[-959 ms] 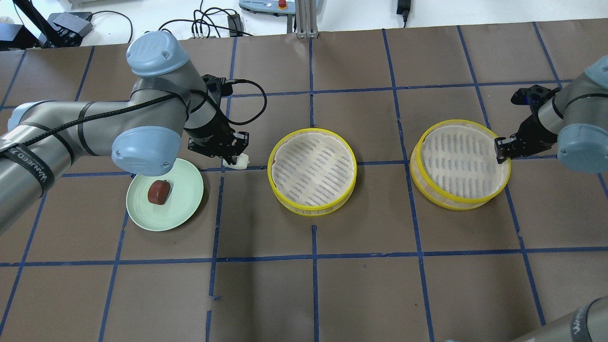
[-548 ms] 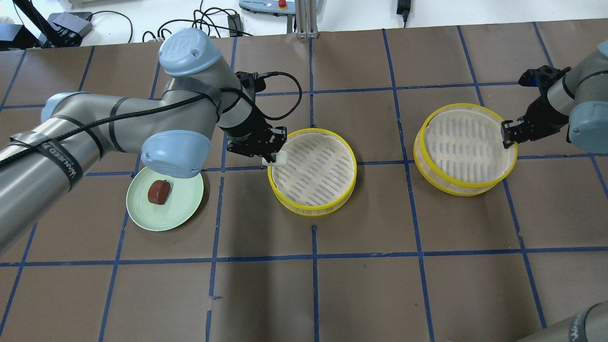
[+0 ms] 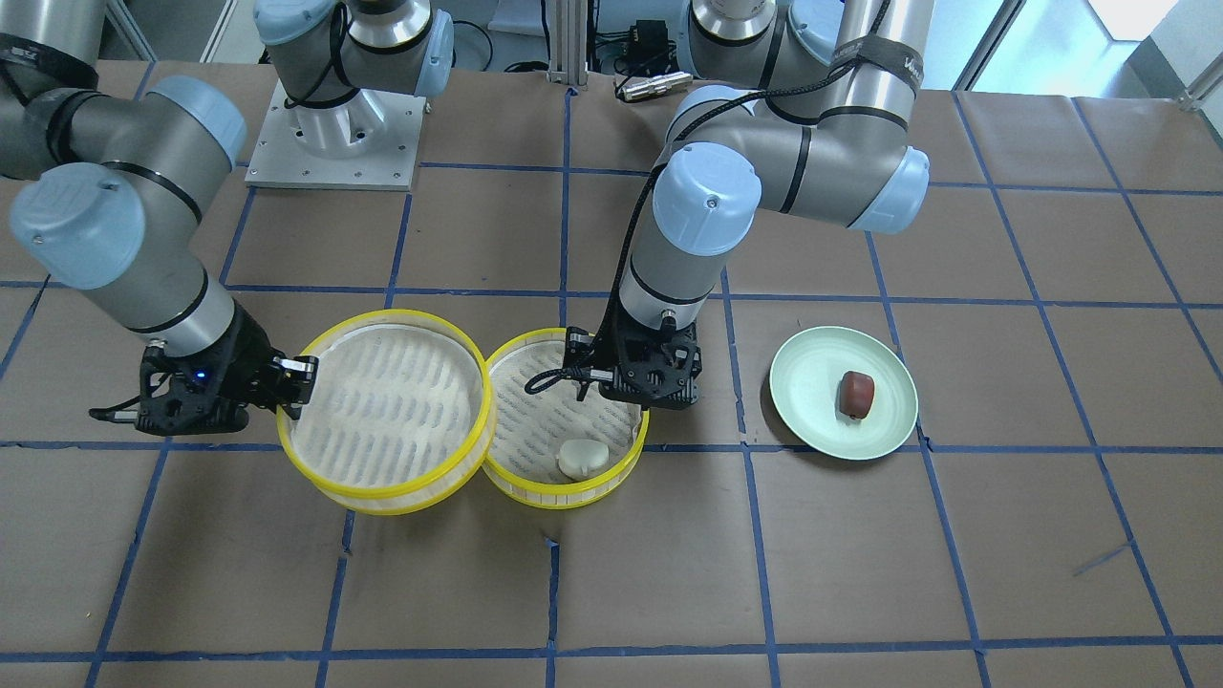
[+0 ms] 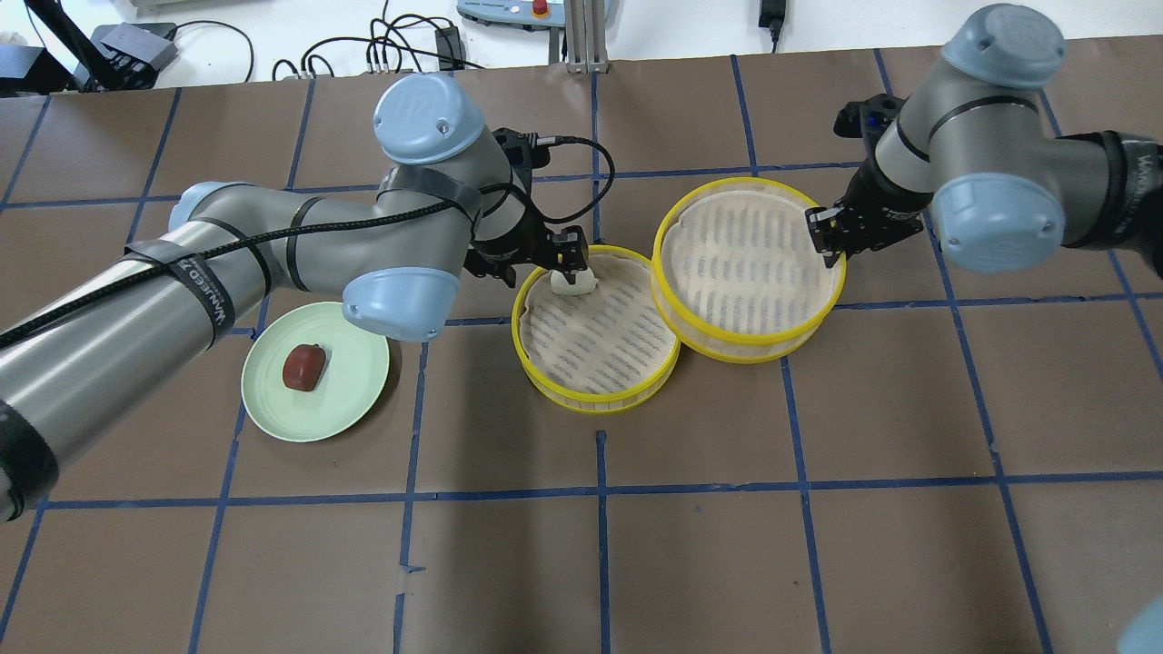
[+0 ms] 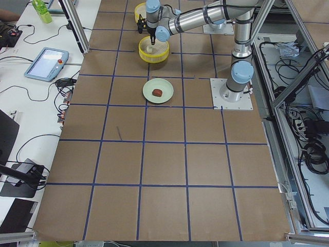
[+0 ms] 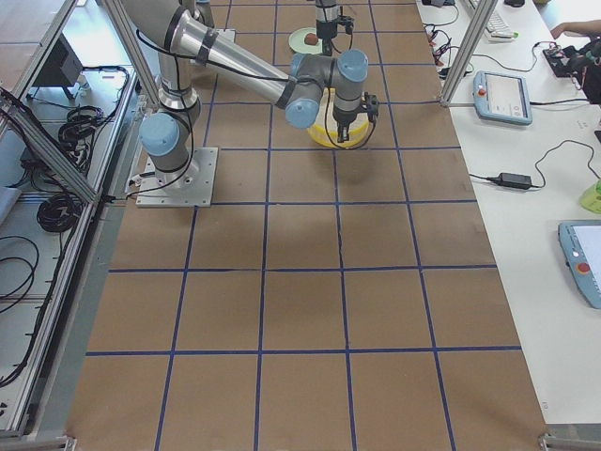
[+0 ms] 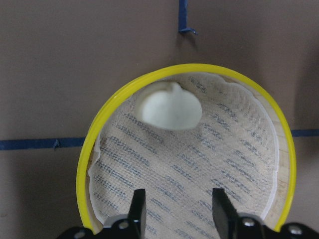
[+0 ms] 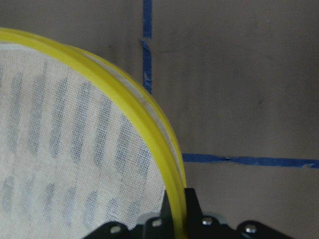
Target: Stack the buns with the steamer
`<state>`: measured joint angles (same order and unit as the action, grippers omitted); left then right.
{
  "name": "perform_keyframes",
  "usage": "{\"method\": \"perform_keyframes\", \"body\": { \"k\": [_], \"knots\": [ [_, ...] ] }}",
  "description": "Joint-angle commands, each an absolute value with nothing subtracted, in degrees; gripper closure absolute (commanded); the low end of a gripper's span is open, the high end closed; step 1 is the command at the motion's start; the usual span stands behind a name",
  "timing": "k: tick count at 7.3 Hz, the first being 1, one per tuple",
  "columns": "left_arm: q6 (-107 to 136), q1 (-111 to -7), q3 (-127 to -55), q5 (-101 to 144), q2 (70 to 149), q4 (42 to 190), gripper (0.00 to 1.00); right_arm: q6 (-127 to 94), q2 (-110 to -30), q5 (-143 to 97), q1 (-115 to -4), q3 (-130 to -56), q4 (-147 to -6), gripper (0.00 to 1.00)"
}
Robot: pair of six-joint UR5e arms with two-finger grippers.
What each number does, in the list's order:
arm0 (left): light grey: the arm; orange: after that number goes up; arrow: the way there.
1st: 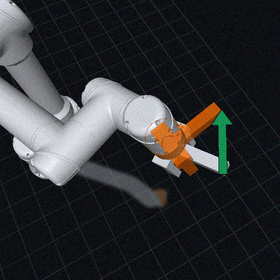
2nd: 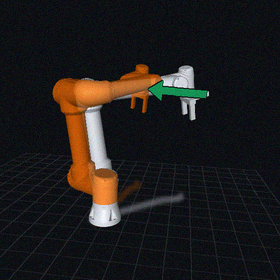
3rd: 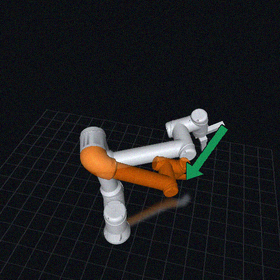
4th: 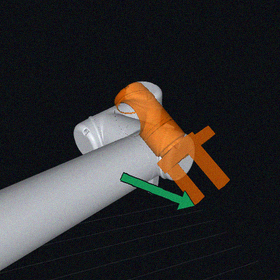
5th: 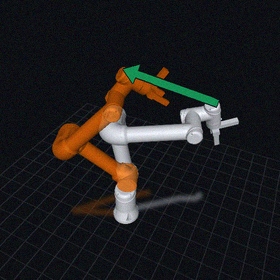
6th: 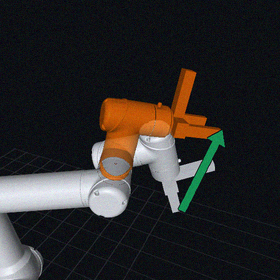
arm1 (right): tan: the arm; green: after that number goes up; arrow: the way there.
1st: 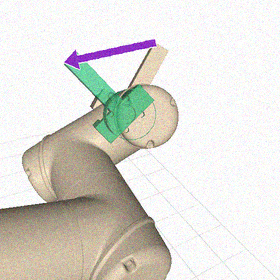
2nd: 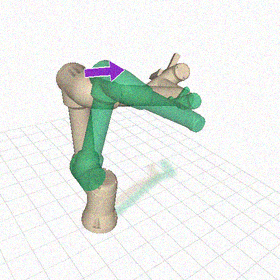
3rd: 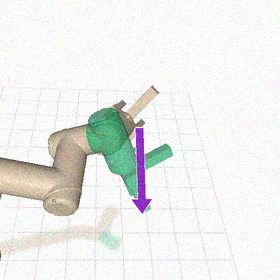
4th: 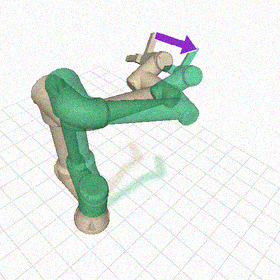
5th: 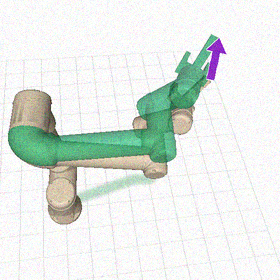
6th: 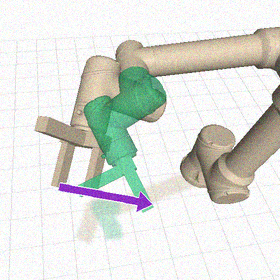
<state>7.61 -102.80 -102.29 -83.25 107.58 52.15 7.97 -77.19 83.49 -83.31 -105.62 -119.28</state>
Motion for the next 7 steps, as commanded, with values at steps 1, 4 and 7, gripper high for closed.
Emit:
{"method": "perform_keyframes", "body": {
  "k": [1, 4, 7],
  "knots": [
    [-8.79, -91.74, -103.26, -86.49, 106.01, 53.6, 0.0, -0.75, -77.69, 84.11, -90.75, -105.82, -120.76, 0.92],
    [-19.77, -81.41, -109.75, -93.47, 103.01, 61.26, 0.0, -14.13, -76.56, 86.48, -99.48, -105.73, -121.99, 0.92],
    [-23.72, -76.49, -113.46, -94.83, 104.32, 60.91, 0.02, -15.91, -74.88, 86.4, -100.99, -105.73, -124.89, 0.92]
  ]
}}
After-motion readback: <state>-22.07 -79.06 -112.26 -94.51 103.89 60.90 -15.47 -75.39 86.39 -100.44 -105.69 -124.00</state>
